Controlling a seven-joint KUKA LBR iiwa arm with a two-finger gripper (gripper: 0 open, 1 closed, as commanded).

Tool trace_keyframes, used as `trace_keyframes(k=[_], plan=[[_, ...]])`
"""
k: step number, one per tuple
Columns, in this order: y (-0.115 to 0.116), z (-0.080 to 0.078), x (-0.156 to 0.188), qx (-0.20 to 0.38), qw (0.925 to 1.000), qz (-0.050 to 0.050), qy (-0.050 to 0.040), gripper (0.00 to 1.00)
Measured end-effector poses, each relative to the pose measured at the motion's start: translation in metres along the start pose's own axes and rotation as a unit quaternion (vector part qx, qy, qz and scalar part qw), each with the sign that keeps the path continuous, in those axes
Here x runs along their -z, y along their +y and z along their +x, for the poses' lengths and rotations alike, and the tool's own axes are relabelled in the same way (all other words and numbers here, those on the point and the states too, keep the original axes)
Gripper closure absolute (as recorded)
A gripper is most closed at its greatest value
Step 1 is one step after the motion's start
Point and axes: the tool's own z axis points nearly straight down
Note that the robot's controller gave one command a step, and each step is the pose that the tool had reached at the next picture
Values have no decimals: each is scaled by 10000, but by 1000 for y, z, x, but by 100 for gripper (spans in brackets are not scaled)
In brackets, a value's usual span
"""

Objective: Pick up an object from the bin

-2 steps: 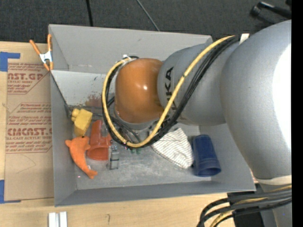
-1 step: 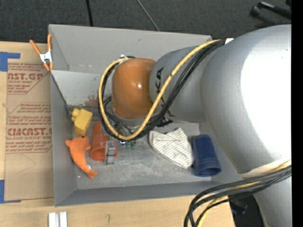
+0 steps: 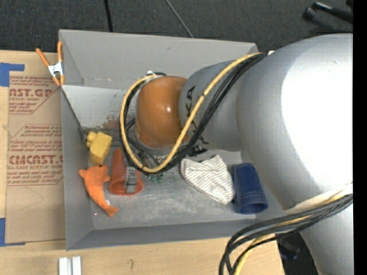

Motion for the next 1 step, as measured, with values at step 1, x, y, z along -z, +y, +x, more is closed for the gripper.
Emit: trace_keyframes(k=[1], plan=[[0, 0, 0, 2, 10000, -4, -6, 100]])
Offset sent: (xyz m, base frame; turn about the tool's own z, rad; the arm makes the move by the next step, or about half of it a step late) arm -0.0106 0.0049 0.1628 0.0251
